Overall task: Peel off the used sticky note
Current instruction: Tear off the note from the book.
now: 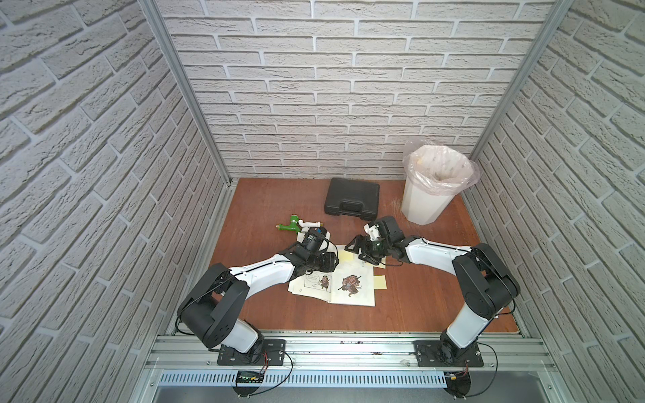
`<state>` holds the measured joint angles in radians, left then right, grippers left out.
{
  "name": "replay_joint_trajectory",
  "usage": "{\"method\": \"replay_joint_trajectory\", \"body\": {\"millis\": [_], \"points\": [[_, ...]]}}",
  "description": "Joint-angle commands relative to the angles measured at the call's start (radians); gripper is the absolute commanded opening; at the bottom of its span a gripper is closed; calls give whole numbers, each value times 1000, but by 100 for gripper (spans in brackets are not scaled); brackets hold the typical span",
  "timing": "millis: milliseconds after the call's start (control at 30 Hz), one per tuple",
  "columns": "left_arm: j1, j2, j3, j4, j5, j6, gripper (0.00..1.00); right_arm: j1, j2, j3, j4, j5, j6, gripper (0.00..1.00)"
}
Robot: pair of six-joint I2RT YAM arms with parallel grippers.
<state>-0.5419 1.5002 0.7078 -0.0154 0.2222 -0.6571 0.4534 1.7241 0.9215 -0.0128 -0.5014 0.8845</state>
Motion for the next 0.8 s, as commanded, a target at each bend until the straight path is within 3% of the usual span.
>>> {"method": "replay_joint_trajectory", "body": {"millis": [0, 233, 767], "points": [[16, 21, -38, 42, 16, 1, 49, 12, -8, -16, 56, -35, 3, 84], [21, 61, -69, 64, 28, 2, 43, 28, 16, -15, 81, -42, 15, 79], [20, 77, -84, 71, 11, 7, 43, 51, 55, -7, 106, -38, 32, 71]]}}
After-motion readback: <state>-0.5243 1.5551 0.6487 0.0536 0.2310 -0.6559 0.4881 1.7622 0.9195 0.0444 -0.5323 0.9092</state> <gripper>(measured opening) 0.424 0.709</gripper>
